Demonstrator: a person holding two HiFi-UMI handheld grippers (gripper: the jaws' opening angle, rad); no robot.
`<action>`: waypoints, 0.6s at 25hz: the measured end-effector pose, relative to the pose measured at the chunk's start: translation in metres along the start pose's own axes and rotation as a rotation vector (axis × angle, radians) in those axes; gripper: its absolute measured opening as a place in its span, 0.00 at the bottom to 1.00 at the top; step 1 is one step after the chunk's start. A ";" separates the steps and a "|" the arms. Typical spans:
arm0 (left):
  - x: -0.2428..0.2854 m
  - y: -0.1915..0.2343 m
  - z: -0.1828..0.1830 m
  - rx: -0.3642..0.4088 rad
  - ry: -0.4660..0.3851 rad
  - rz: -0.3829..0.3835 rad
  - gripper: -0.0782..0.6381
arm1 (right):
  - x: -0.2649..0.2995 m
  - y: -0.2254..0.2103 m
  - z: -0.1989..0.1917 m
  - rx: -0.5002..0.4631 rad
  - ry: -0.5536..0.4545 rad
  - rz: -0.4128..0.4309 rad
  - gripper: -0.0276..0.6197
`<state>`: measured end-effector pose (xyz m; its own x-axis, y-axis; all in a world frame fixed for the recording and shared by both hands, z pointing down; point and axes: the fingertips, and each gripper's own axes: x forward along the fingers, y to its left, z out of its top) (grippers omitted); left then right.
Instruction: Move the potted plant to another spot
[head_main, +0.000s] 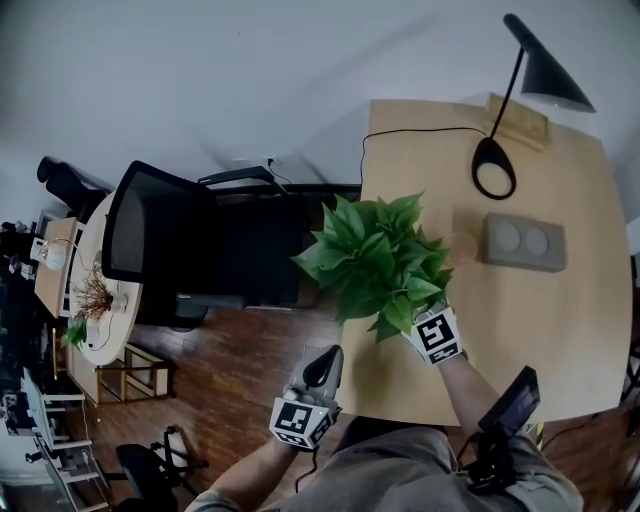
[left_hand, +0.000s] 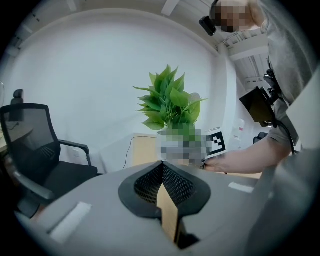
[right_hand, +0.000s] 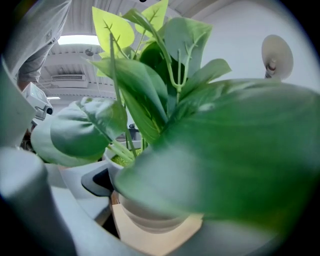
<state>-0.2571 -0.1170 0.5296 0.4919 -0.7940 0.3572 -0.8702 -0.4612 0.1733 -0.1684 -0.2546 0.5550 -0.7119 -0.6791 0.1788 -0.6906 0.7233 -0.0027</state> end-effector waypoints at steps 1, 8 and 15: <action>0.000 0.001 -0.005 -0.001 0.010 0.002 0.10 | 0.004 -0.002 -0.006 0.004 0.006 -0.002 0.87; 0.004 0.009 -0.025 -0.015 0.061 0.010 0.10 | 0.028 -0.015 -0.050 0.018 0.063 -0.022 0.87; 0.003 0.018 -0.031 -0.026 0.079 0.014 0.10 | 0.042 -0.023 -0.078 0.028 0.101 -0.056 0.87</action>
<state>-0.2723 -0.1161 0.5620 0.4770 -0.7659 0.4311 -0.8778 -0.4393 0.1908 -0.1731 -0.2899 0.6390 -0.6563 -0.7016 0.2775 -0.7335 0.6795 -0.0171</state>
